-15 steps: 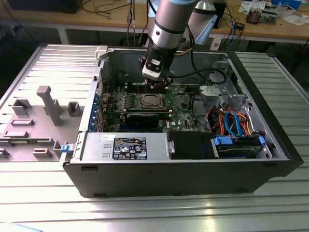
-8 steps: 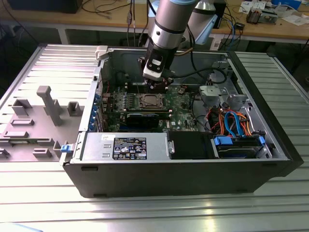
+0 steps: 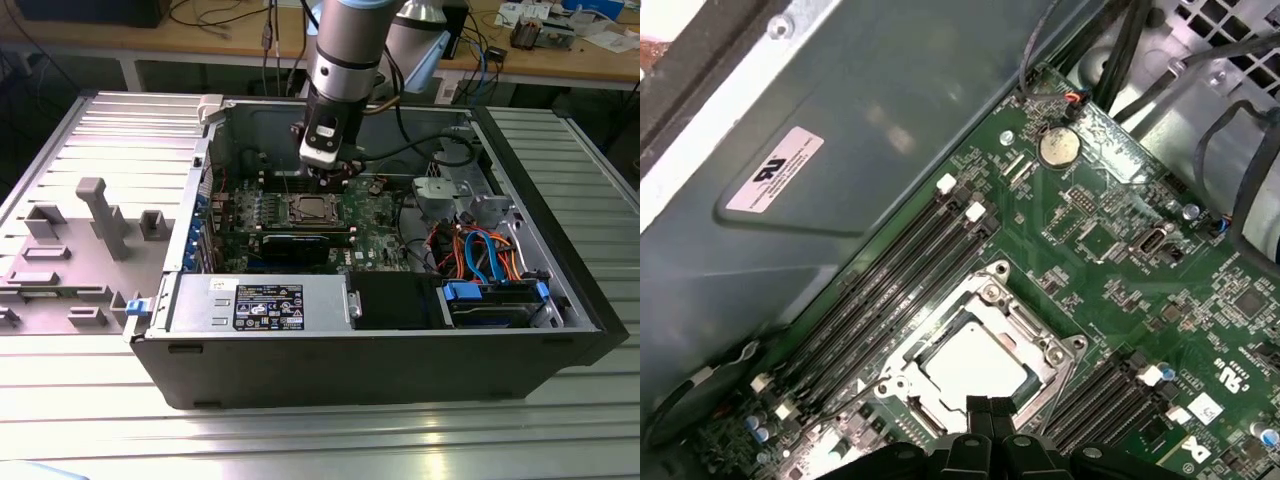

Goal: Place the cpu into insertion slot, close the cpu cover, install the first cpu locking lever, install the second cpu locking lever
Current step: 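Install the first cpu locking lever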

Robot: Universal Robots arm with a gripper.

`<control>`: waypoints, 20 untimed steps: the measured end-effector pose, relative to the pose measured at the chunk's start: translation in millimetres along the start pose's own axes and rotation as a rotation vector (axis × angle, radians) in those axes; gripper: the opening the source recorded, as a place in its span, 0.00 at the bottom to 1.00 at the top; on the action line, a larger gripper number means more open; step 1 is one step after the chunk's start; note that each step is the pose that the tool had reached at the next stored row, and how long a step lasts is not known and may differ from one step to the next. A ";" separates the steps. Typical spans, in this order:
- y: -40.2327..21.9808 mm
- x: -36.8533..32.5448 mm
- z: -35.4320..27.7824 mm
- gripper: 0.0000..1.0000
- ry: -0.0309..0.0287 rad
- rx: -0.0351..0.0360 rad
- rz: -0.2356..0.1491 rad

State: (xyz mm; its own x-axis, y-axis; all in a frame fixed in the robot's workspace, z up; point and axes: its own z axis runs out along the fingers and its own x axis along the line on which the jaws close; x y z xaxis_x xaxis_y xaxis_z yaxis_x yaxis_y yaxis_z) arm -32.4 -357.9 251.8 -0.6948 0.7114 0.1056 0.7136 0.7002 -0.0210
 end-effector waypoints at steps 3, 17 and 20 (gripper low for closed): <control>0.0 -0.2 0.8 0.11 -0.0167 0.0001 0.000; 0.0 -0.1 0.9 0.11 -0.0177 0.0042 -0.041; 0.0 -0.2 0.9 0.11 -0.0184 0.0076 -0.076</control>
State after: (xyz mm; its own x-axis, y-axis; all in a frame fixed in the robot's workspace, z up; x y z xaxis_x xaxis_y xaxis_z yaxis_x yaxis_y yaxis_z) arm -32.4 -357.9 250.9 -0.7487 0.6569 0.0889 0.6579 0.7528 -0.0211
